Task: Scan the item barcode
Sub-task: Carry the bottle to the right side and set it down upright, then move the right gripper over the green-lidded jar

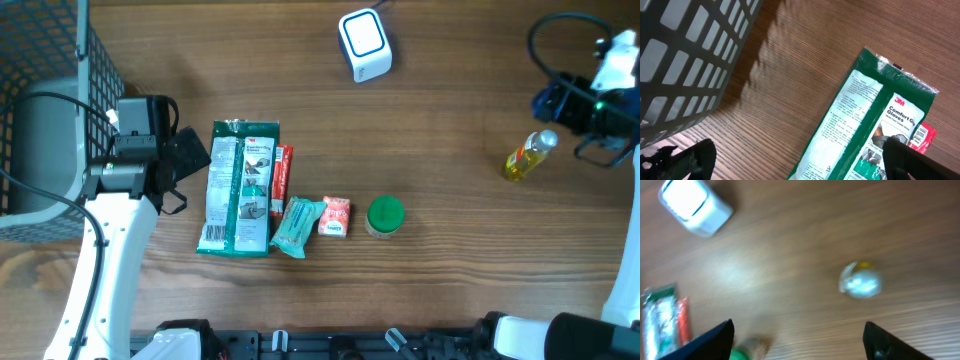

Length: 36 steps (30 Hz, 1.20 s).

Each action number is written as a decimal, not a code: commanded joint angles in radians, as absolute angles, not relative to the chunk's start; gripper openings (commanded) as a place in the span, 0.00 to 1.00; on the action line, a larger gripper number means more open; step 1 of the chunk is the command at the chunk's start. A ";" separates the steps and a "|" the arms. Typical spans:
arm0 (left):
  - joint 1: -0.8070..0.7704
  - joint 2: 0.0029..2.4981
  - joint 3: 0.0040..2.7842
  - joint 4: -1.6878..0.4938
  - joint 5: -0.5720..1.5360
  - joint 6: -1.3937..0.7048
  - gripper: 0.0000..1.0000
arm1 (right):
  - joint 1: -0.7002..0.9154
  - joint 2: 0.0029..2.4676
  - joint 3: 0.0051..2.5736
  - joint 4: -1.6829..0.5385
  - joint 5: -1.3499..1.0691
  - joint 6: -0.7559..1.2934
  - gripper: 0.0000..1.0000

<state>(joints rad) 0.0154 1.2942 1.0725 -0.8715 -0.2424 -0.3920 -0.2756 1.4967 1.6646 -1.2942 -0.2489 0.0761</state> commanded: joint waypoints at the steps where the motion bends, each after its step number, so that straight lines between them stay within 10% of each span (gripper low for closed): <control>1: 0.019 1.298 1.082 -0.869 -0.255 -0.405 1.00 | -0.171 1.502 1.650 -1.349 -0.398 -0.001 0.83; 25: 0.019 1.298 1.082 -0.869 -0.255 -0.405 1.00 | 0.569 1.531 0.958 -0.796 0.007 0.614 0.94; 32: 0.019 1.298 1.082 -0.869 -0.255 -0.405 1.00 | 0.569 1.542 0.950 -0.799 0.011 0.602 0.60; 36: 0.019 1.298 1.082 -0.869 -0.255 -0.405 1.00 | 0.569 1.542 0.950 -0.806 0.017 0.596 0.59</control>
<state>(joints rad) 0.0151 1.2942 1.0725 -0.8715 -0.2424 -0.3920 0.5667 1.5272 0.9581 -0.7998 -0.0025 0.5945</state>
